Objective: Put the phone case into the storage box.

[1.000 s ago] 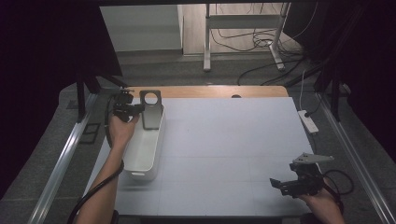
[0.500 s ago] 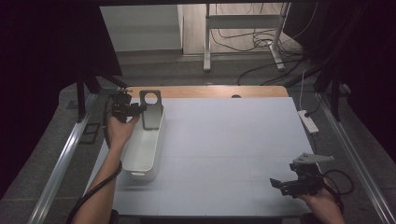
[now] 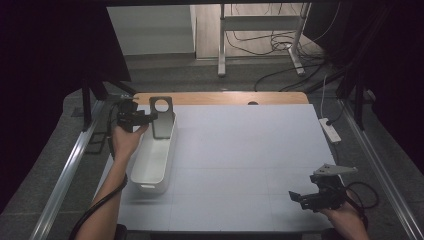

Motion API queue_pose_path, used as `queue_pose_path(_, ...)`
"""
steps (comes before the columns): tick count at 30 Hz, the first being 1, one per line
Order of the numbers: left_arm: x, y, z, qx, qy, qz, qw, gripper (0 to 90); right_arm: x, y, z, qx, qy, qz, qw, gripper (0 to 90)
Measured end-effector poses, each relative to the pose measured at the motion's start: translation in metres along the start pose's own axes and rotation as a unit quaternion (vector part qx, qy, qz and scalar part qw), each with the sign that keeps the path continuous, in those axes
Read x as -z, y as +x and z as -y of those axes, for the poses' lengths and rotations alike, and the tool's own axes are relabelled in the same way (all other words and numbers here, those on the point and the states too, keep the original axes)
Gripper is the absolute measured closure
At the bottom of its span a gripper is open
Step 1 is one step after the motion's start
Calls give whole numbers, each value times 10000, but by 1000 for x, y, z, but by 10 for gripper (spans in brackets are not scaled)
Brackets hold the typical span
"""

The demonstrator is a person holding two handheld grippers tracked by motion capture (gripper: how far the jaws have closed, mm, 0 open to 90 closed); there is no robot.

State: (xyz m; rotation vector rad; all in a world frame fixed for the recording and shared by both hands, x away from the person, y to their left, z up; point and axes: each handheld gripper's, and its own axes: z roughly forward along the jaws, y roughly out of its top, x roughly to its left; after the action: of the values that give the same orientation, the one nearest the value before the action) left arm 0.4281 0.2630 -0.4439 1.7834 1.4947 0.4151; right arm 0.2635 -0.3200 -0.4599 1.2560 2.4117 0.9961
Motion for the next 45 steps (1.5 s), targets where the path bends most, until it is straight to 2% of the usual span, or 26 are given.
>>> queue_pose_path(7, 1, 0, 1, -90, -24, 136, 9999, 260, 0, 0, 0, 5, 1, -14, 10000, 17)
queue_pose_path(14, 2, -4, 1, -267, -1, 167, 9995, 182, 0, 0, 0, 4, 11, -24, 10000, 17)
queue_pose_path(20, 5, -5, 1, -294, 8, 180, 9994, 144, 0, 0, 0, 5, 2, -22, 10000, 17)
queue_pose_path(30, 13, -3, 3, -211, -93, 379, 9990, 93, 0, 0, 0, 23, 0, -30, 10000, 17)
queue_pose_path(34, 15, -2, 5, -239, -98, 380, 9989, 80, 1, 0, 0, 13, -14, -32, 10000, 15)
queue_pose_path(37, 18, -2, 6, -232, -112, 470, 9986, 71, 0, 0, 0, 9, -2, -30, 10000, 13)
queue_pose_path(41, 21, -6, 8, -355, -70, 501, 9981, 59, 0, 0, 0, -11, 8, -45, 10000, 12)
queue_pose_path(45, 24, -10, 10, -418, -75, 652, 9970, 42, 0, 0, 0, -18, 14, -62, 10000, 12)
